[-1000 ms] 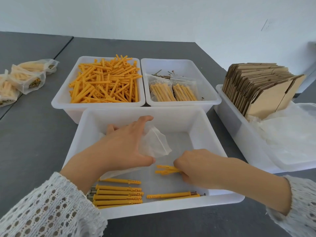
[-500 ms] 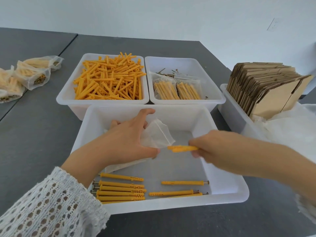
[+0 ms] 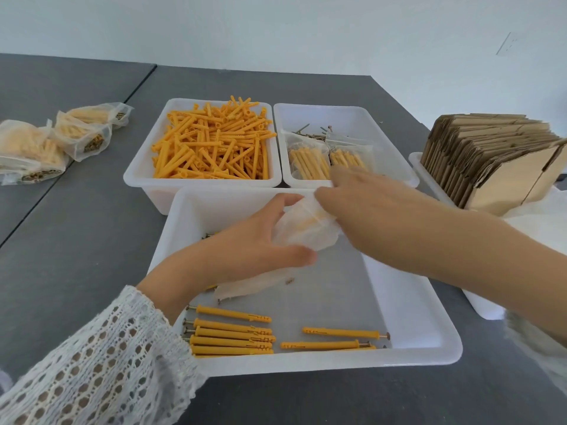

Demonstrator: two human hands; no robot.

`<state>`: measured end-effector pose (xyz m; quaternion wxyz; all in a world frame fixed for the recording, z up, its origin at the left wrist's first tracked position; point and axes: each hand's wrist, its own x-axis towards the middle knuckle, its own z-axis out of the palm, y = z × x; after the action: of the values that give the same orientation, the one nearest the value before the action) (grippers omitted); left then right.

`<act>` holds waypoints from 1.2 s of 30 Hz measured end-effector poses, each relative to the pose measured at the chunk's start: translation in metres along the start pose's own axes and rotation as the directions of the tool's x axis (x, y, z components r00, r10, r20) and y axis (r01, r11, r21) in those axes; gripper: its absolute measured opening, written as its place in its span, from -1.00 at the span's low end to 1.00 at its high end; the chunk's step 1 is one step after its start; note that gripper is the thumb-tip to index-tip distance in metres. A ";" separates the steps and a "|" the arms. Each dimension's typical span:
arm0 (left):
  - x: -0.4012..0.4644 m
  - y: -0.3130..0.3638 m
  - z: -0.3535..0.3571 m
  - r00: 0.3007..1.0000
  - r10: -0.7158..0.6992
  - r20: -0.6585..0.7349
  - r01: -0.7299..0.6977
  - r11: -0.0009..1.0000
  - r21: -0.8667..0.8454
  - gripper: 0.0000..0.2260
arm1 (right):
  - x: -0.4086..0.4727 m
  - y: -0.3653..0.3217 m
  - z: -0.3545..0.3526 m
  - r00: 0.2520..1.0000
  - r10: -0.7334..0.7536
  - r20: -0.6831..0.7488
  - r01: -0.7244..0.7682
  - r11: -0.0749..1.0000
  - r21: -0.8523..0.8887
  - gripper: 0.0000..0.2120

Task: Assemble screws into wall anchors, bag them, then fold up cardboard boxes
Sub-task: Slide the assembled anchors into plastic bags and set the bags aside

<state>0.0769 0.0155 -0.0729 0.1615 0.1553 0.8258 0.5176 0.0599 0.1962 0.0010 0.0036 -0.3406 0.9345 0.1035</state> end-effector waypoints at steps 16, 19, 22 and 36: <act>-0.013 0.014 -0.015 0.990 0.121 0.078 -0.034 0.720 -0.693 -0.83 | -0.032 0.018 0.056 0.792 -0.156 0.590 -0.098 0.922 0.375 -0.93; -0.002 0.016 -0.007 0.992 0.064 -0.106 -0.114 0.813 -0.571 -0.73 | -0.042 0.006 0.079 0.763 -0.167 0.625 -0.075 0.937 0.341 -0.90; 0.003 0.013 -0.009 0.984 0.130 -0.125 -0.174 0.870 -0.461 -0.37 | -0.043 0.003 0.086 0.805 -0.197 0.560 0.014 0.949 0.314 -0.90; 0.006 -0.003 -0.022 0.988 0.074 -0.138 -0.151 0.687 -0.711 -0.68 | -0.023 0.001 0.091 0.844 -0.115 0.523 0.069 0.992 0.105 -0.80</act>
<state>0.0617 -0.0002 -0.0671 0.1368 0.1047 0.5535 0.8148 0.0709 0.2295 -0.0860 0.2792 -0.3430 0.8835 0.1542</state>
